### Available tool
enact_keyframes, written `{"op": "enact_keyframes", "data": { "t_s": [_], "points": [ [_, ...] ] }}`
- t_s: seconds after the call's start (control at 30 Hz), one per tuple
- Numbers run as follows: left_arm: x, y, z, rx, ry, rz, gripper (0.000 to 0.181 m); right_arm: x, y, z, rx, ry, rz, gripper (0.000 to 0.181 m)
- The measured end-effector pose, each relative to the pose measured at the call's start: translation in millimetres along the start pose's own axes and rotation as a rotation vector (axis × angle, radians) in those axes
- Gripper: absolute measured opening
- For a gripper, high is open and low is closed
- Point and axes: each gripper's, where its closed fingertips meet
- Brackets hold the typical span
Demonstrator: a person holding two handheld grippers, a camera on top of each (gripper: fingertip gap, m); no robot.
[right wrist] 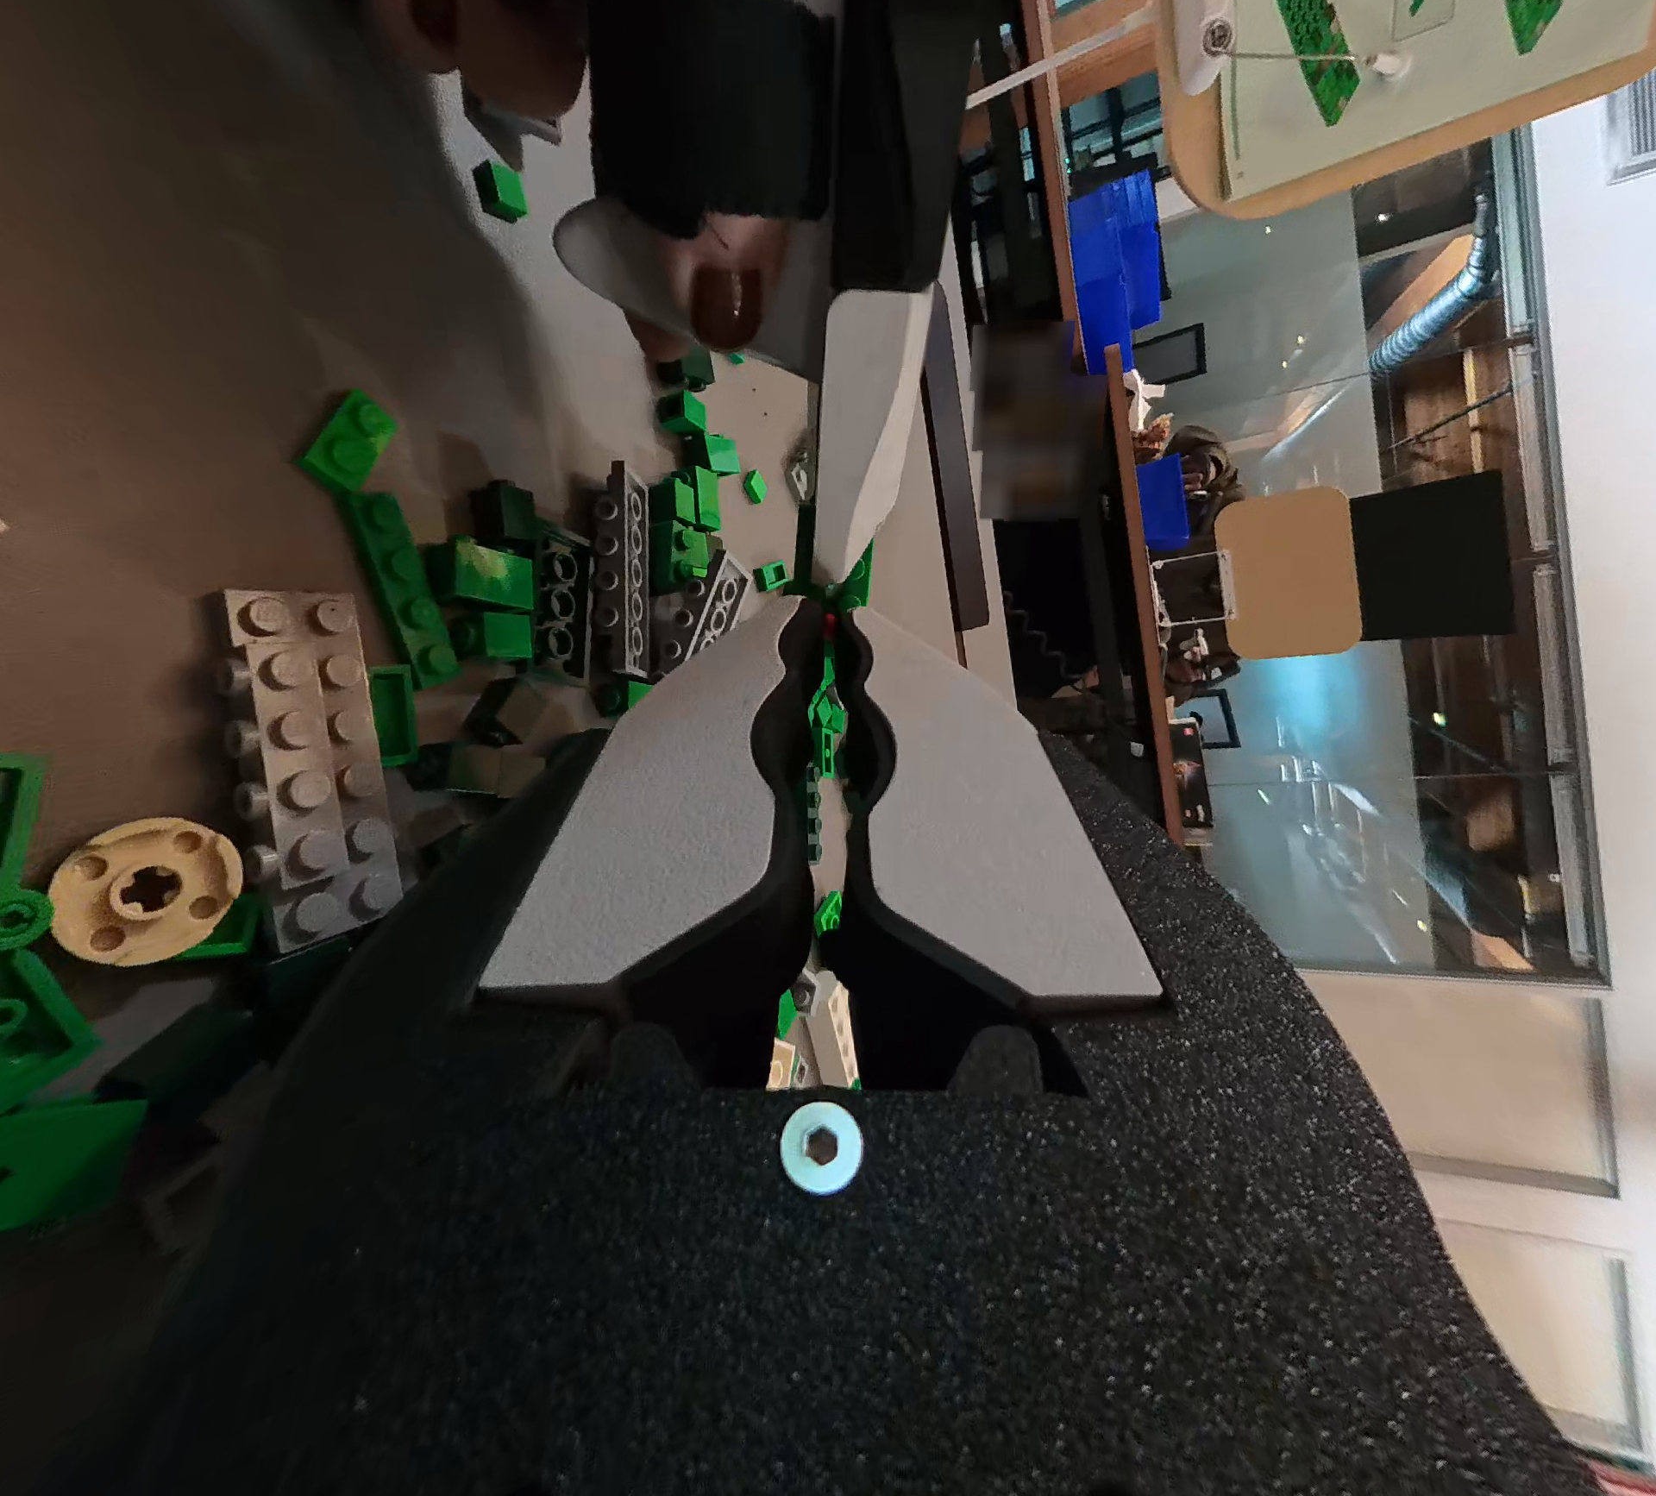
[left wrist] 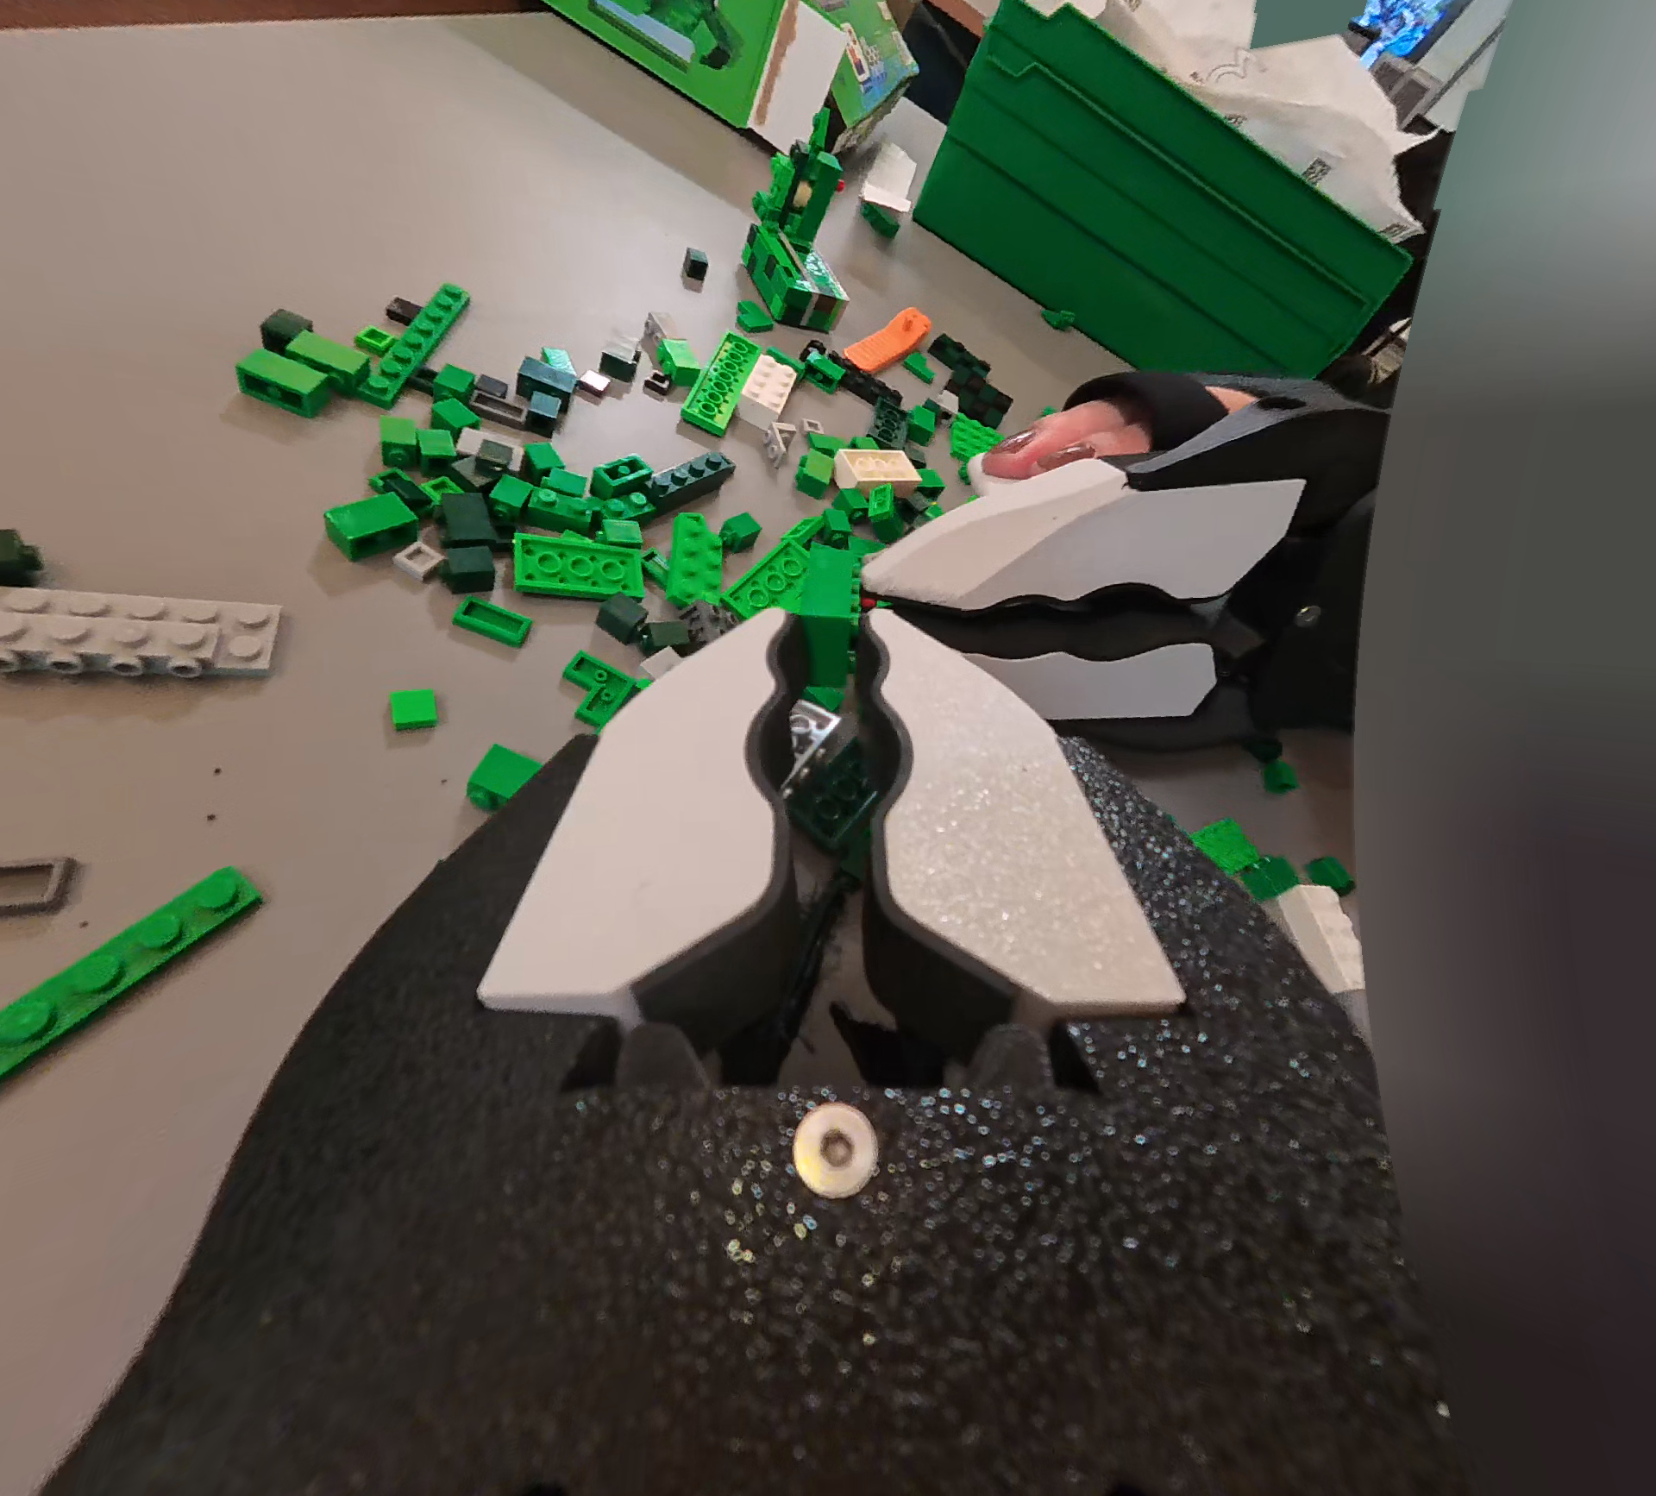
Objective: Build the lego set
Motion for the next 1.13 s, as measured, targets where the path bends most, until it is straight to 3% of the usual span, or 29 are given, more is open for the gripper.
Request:
{"op": "enact_keyframes", "data": {
  "t_s": [0.27,0.37,0.43,0.57,0.77,1.0,1.13],
  "points": [
    [1,1,3,0.029,-0.052,0.011,0.011,-1,1,4,-0.046,0.013,0.016,0.003],
    [-10,-4,29,0.076,-0.2,0.002,0.011,-9,-12,2,-0.029,0.022,-0.037,0.0],
    [-17,-9,26,-0.028,-0.109,-0.065,0.011,-8,-9,6,0.018,-0.013,-0.035,0.0],
    [-15,-19,7,0.064,-0.055,-0.145,0.011,-1,-3,-4,0.471,-0.116,-0.108,0.0],
    [-19,-40,-13,0.359,-0.157,-0.321,0.011,-15,-7,-35,1.044,-0.157,-0.329,0.007],
    [-24,-48,-33,0.623,-0.237,-0.371,0.011,-26,-28,-39,1.204,-0.26,-0.503,0.003],
    [-26,-48,-41,0.724,-0.217,-0.387,0.011,-38,-40,-41,1.342,-0.449,-0.666,0.0]
  ]
}}
Point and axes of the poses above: each gripper's, where its closed fingertips meet, x out along the fingers, y out of its underside, z = x × y across the jaws
